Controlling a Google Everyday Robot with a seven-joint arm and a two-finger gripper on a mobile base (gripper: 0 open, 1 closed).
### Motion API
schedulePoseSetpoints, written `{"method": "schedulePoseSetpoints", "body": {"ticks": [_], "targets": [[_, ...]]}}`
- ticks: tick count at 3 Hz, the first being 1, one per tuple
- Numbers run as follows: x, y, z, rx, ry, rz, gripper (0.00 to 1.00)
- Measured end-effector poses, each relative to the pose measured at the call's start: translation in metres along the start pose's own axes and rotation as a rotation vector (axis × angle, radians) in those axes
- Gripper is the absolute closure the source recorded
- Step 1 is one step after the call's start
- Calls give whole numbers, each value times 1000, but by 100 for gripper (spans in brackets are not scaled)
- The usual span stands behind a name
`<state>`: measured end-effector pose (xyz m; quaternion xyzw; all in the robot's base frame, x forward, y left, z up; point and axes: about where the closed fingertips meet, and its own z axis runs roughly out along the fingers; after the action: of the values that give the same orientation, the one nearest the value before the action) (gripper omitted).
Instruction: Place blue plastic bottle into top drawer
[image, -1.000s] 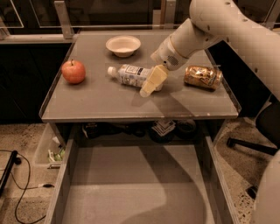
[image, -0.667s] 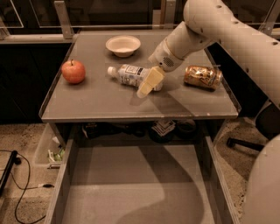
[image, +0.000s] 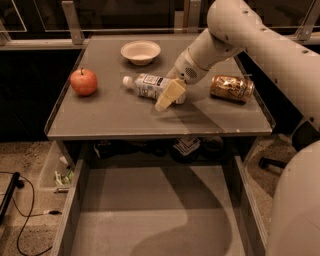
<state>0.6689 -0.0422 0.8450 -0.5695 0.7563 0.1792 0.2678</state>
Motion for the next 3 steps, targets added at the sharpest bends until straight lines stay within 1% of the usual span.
{"method": "schedulePoseSetpoints", "body": {"ticks": [3], "targets": [[0, 0, 0, 0, 0, 0, 88]]}}
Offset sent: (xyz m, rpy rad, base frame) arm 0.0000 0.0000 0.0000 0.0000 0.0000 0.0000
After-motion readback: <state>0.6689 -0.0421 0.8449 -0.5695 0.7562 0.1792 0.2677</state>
